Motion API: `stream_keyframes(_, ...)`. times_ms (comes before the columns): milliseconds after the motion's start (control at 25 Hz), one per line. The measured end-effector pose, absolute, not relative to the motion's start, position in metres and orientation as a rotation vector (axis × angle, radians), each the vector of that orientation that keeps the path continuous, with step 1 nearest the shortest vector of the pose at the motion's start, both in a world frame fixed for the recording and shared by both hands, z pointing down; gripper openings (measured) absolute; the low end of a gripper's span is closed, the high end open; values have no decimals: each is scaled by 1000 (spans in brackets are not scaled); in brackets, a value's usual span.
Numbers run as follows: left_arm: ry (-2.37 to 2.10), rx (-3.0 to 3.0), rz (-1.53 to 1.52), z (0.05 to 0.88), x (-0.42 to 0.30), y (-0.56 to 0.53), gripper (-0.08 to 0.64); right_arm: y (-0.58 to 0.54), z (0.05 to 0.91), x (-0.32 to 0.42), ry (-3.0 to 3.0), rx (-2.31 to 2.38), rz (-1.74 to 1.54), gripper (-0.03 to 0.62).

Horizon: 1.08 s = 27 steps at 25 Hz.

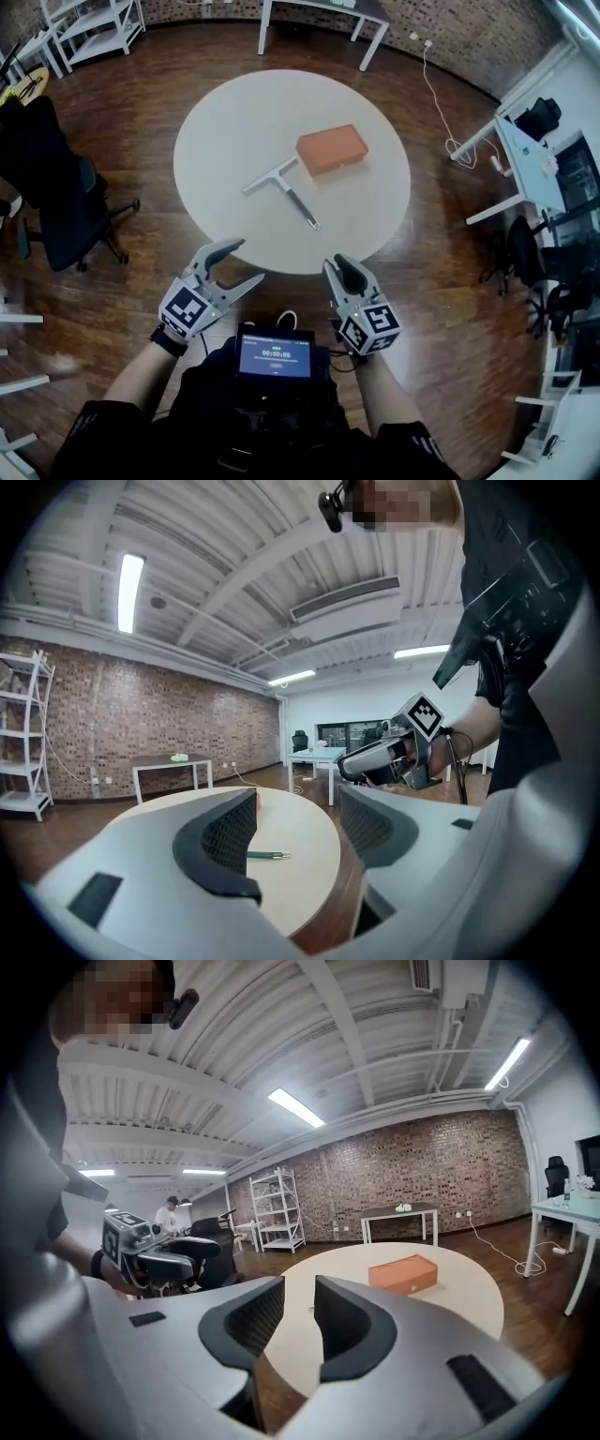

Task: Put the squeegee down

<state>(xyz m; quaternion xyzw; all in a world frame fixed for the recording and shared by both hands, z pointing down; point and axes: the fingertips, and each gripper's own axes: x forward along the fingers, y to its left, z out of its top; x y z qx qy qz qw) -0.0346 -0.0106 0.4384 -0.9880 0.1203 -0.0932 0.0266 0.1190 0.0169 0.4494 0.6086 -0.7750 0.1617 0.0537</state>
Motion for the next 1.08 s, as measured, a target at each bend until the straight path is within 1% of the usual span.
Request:
stream_keyframes(200,400,-3101,-273,433,-29,10,279,42,443,128,-2333,1912,503,118)
stream_keyframes(560,416,-3090,-295,426,6,39,279,69,439,147,-2375,1863,475,118)
stream_keyframes(840,427,-3066,-303,422,29,50,279,76,441,167,-2411,1844,479,116)
stream_keyframes(1080,456,-3048,-283,410,41,55,279,76,426,180,-2437,1836,411,115)
